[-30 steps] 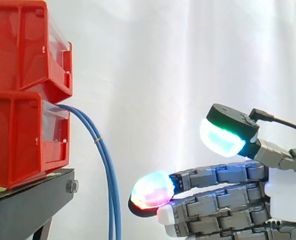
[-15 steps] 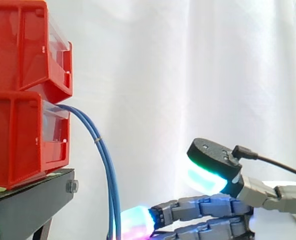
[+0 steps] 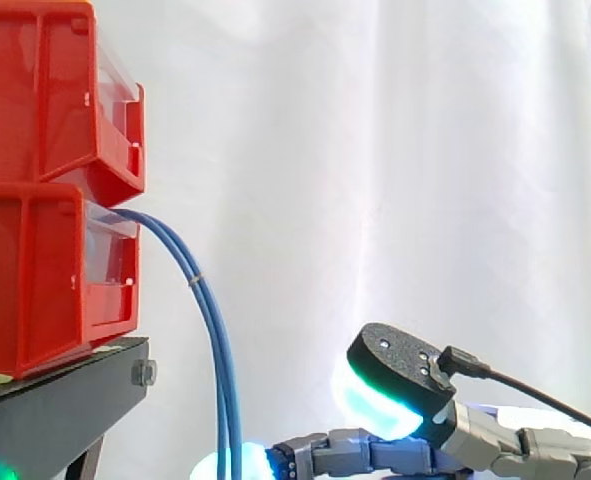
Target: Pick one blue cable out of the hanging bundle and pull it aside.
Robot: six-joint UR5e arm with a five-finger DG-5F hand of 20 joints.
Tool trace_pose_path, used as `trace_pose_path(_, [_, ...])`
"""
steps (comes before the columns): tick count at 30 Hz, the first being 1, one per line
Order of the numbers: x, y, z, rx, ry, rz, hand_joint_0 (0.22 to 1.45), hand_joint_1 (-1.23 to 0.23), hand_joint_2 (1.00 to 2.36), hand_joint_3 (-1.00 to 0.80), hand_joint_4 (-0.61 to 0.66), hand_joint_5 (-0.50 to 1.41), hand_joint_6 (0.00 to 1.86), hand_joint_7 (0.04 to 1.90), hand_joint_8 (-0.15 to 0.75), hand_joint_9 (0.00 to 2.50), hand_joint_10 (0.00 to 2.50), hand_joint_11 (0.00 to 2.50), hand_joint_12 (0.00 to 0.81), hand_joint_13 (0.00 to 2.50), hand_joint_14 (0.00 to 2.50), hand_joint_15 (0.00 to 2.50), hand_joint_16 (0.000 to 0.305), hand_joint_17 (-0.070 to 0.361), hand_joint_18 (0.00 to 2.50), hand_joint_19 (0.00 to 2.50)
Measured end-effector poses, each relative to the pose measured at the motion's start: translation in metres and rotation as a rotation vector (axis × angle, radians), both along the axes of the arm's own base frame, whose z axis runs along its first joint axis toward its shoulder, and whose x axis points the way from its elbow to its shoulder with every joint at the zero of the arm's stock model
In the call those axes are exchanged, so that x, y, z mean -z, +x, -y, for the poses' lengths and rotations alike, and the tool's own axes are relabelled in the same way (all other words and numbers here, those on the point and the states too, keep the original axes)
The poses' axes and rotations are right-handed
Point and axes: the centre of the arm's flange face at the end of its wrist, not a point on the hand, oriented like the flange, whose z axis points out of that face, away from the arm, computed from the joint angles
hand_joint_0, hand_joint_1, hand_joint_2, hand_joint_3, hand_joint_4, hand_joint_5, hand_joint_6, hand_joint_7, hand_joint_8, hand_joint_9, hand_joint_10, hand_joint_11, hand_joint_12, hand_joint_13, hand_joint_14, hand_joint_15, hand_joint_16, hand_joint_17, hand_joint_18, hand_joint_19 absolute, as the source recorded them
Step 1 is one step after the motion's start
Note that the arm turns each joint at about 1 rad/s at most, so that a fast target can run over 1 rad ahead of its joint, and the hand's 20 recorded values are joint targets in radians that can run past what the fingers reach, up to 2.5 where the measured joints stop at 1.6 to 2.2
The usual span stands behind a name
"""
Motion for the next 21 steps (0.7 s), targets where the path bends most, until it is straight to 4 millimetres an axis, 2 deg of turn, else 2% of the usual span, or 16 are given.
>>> trace_pose_path(7, [0.002, 0.001, -0.001, -0.030, 0.004, -0.001, 0.49, -0.45, 1.00, -0.45, 0.26, -0.17, 0.50, 0.83, 0.221, 0.30, 0.00, 0.02, 0.335, 0.06, 0.00, 0.01, 0.054, 0.121, 0.05, 0.17])
trace_pose_path(12, [-0.004, 0.006, -0.005, -0.049, 0.006, 0.025, 0.50, -0.47, 1.00, -0.45, 0.28, -0.15, 0.50, 0.88, 0.226, 0.34, 0.00, 0.03, 0.337, 0.10, 0.00, 0.01, 0.053, 0.120, 0.10, 0.18])
trace_pose_path(19, [-0.011, 0.012, -0.024, -0.115, -0.030, 0.050, 0.51, -0.50, 1.00, -0.45, 0.29, -0.14, 0.50, 0.92, 0.238, 0.41, 0.00, 0.04, 0.340, 0.17, 0.00, 0.00, 0.054, 0.120, 0.17, 0.15])
trace_pose_path(21, [-0.019, 0.018, -0.028, -0.126, -0.040, 0.067, 0.51, -0.45, 1.00, -0.46, 0.30, -0.13, 0.50, 0.92, 0.241, 0.44, 0.00, 0.04, 0.341, 0.19, 0.00, 0.00, 0.053, 0.120, 0.18, 0.16])
